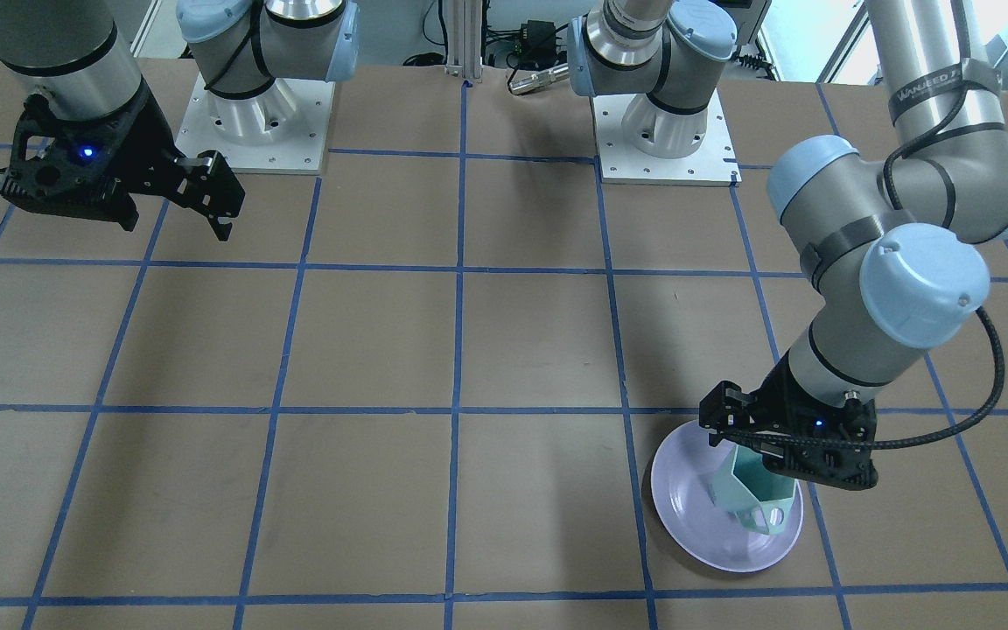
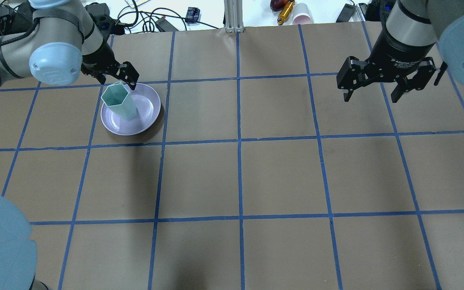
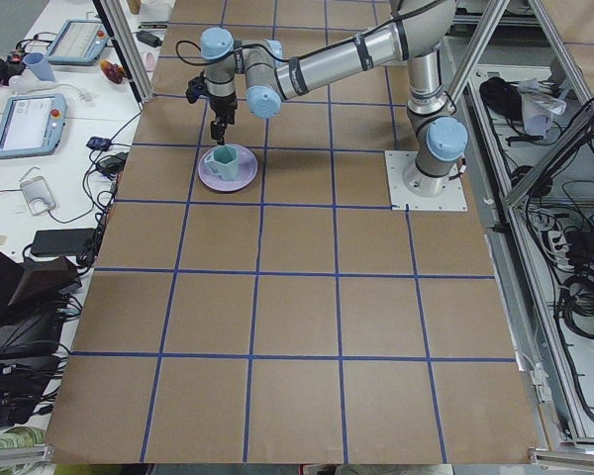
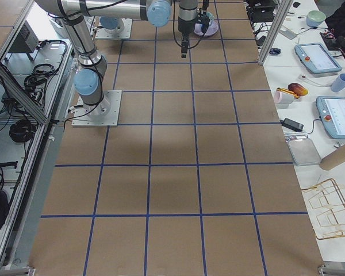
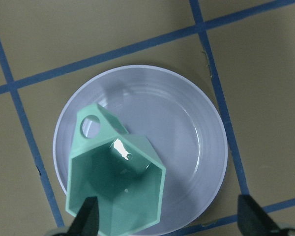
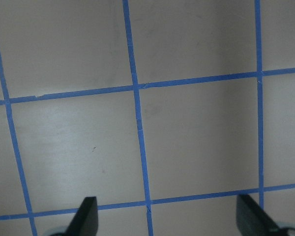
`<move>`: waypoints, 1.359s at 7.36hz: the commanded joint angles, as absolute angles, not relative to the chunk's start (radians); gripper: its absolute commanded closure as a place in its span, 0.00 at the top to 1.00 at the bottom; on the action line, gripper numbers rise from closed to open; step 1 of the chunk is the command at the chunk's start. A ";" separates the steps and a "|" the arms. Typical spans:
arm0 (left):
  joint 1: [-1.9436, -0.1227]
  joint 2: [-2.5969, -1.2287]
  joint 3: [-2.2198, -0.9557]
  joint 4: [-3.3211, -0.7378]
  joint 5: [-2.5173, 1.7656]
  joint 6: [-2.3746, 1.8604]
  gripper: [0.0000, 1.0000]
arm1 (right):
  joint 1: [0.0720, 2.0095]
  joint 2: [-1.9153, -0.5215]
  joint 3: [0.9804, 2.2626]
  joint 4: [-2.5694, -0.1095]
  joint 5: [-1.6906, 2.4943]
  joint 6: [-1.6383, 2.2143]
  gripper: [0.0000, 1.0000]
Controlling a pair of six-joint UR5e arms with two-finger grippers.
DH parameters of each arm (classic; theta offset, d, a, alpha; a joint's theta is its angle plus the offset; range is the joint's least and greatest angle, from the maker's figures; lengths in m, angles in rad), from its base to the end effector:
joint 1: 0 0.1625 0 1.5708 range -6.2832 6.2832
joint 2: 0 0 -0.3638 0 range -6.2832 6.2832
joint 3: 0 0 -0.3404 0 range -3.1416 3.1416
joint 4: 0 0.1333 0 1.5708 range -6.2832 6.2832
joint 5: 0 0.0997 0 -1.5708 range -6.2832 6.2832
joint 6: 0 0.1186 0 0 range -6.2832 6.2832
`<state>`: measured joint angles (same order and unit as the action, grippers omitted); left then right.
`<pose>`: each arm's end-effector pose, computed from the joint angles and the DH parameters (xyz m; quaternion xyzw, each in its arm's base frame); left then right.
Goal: Flip cup and place on plate
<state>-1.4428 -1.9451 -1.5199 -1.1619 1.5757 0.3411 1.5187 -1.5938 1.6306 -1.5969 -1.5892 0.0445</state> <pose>-0.0595 -0.5775 0.2833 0.1061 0.9934 -0.0410 0.0123 0.1085 -0.4365 0.3940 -0.0482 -0.9988 -0.0054 0.0092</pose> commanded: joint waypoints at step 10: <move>-1.532 -1.741 -1.436 -1.492 1.600 0.014 1.00 | 1.519 -1.594 1.631 -1.597 -1.589 0.044 1.00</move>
<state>-1.5288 -1.7549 -1.4340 -1.4655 1.5983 0.0133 1.5187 -1.5938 1.6307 -1.5969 -1.5892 0.0445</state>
